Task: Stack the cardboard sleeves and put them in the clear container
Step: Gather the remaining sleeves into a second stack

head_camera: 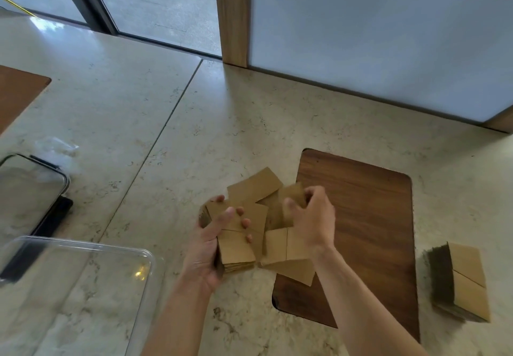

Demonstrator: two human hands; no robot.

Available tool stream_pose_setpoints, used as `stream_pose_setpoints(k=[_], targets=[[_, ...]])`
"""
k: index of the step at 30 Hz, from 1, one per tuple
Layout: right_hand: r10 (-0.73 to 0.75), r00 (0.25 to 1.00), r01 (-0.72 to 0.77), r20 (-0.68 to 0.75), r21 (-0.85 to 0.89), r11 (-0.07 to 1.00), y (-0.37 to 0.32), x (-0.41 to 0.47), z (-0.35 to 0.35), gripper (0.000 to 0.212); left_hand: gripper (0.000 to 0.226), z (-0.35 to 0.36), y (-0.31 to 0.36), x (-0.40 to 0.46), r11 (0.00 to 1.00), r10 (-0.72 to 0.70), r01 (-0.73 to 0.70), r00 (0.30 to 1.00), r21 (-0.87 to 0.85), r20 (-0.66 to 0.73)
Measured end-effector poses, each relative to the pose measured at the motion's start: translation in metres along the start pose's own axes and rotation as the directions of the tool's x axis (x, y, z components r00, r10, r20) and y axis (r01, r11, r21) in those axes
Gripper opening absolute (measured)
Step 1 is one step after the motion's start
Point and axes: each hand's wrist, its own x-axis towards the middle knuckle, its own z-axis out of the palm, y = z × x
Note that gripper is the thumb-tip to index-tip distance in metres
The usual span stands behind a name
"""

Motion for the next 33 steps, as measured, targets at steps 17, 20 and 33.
stream_pose_setpoints(k=[17, 20, 33], targets=[[0.149, 0.983, -0.183, 0.11, 0.475, 0.86, 0.013, -0.023, -0.033, 0.011, 0.046, 0.016, -0.025, -0.001, 0.942, -0.042, 0.028, 0.998, 0.334, 0.036], [-0.034, 0.966, -0.098, 0.257, 0.483, 0.87, 0.011, -0.037, -0.039, 0.012, 0.048, 0.026, -0.028, -0.001, 0.932, -0.068, 0.034, 0.994, 0.361, 0.082], [-0.09, 0.941, 0.271, 0.327, -0.566, 0.779, 0.072, -0.17, -0.001, 0.099, 0.047, -0.032, -0.027, -0.036, 0.996, -0.002, -0.004, 0.997, 0.094, 0.071]])
